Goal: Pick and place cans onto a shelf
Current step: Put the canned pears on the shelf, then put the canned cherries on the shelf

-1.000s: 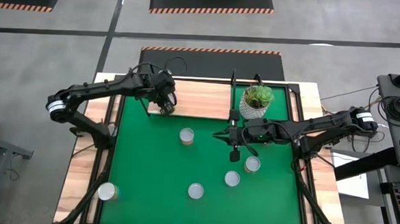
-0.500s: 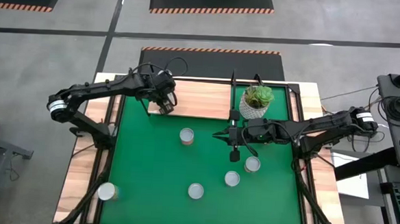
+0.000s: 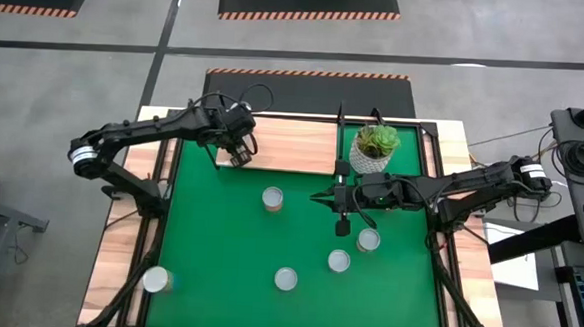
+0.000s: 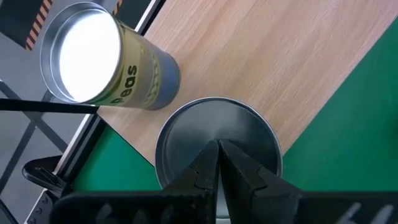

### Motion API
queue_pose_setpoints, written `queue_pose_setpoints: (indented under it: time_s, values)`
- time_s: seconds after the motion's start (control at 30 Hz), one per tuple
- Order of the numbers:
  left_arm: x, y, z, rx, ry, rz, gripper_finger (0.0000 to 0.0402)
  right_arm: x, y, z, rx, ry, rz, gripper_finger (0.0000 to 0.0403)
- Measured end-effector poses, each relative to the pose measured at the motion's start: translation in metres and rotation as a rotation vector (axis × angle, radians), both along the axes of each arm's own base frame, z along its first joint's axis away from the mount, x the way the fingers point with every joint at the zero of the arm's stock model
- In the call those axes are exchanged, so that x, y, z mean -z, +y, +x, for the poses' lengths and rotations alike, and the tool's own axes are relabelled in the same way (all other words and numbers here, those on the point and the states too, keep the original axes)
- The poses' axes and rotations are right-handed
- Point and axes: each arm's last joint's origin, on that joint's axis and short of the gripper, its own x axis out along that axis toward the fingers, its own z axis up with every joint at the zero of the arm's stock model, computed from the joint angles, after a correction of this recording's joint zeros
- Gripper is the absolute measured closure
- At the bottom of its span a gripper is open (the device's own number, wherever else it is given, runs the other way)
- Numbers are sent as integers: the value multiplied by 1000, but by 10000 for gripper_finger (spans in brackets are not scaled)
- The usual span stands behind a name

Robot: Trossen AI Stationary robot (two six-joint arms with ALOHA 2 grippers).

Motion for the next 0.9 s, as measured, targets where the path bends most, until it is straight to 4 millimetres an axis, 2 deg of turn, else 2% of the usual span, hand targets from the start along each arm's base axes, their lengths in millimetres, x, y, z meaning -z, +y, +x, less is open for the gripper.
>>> queue_pose_setpoints:
  time_s: [0.23,0.63,0.77,0.9]
  values:
    - [-6,-3,-4,4,-31,2,402,0,0,0,0,0,-2,390]
    - [-30,-5,-10,-5,-179,93,402,0,0,0,-5,-1,-18,390]
    - [-38,-13,-8,-4,-253,108,402,0,0,0,-5,0,-19,390]
    - [-47,-32,-5,37,-348,88,402,0,0,0,-5,0,-17,390]
